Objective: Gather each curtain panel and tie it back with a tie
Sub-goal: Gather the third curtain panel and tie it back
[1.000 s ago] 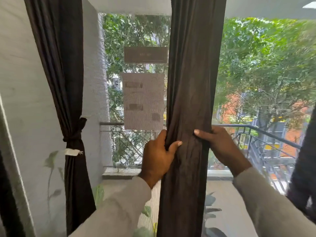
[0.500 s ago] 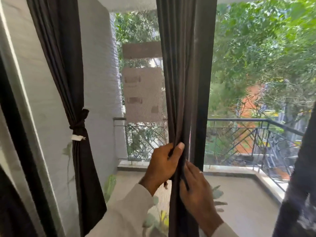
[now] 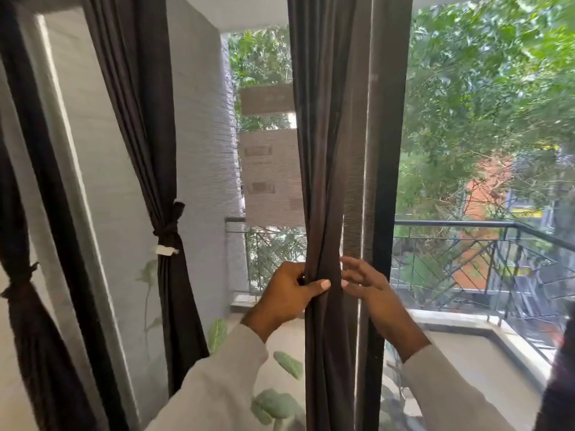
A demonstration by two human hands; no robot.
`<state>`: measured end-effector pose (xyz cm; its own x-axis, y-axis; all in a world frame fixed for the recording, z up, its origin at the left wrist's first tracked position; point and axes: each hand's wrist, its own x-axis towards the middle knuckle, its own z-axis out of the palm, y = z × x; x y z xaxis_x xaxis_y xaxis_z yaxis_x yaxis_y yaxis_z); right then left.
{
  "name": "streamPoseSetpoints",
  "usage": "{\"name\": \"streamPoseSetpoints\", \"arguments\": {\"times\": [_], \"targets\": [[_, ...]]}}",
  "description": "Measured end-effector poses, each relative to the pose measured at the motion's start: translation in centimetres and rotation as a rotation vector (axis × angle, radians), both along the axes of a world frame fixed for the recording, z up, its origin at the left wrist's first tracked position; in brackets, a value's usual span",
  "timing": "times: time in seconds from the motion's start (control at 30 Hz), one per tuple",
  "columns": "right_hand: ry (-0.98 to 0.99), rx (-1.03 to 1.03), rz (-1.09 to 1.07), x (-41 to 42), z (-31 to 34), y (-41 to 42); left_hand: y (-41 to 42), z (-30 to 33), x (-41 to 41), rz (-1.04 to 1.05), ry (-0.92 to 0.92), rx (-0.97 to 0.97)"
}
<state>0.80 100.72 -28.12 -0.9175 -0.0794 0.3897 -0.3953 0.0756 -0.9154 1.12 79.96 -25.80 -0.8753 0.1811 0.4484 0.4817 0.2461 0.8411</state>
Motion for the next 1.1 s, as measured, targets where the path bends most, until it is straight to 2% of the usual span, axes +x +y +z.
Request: {"name": "streamPoseSetpoints", "arguments": {"times": [0.1,0.23,0.3,0.4,0.5,0.57,0.63,0.7,0.77,0.9,1.0,1.1], "targets": [[0.121,0.069,-0.169,0.3,-0.6,-0.3,-0.6,0.3,-0.9,0.066,-0.018,-0.069],[0.186,0.002,-0.243,1.2,-2.4,-1.0,0.2,0.1,-1.1,0.124,0.014,-0.12],[0.156,-0.073,-0.261,1.1,-2.8,-1.0,0.7,-0.1,-1.4,0.151,0.029,-0.152],[-0.004,-0.141,-0.223,1.2,-2.7,-0.7,0.9,-0.4,-1.7,0.197,0.067,-0.193],[0.091,0.018,-0.222,2.5,-3.4,-1.6,1.1,-0.8,-1.9,0.32,0.146,-0.273],[0.257,0.174,-0.44,3.3,-4.7,-3.1,1.7,-1.1,-1.9,0.392,0.212,-0.326],[0.424,0.483,-0.724,4.1,-6.0,-4.9,2.8,-1.6,-1.6,0.418,0.265,-0.32],[0.472,0.611,-0.745,3.8,-7.7,-5.9,3.4,-1.9,-1.5,0.413,0.287,-0.295],[0.502,0.576,-0.701,3.5,-8.8,-5.7,3.2,-2.3,-2.1,0.371,0.262,-0.281],[0.454,0.505,-0.699,2.9,-8.9,-4.2,1.9,-3.0,-2.3,0.161,0.184,-0.237],[0.467,0.437,-0.614,2.7,-8.0,-3.6,1.1,-3.3,-2.1,0.02,0.134,-0.214],[0.481,0.228,-0.47,3.1,-7.7,-3.8,0.4,-3.5,-3.0,-0.017,0.078,-0.095]]}}
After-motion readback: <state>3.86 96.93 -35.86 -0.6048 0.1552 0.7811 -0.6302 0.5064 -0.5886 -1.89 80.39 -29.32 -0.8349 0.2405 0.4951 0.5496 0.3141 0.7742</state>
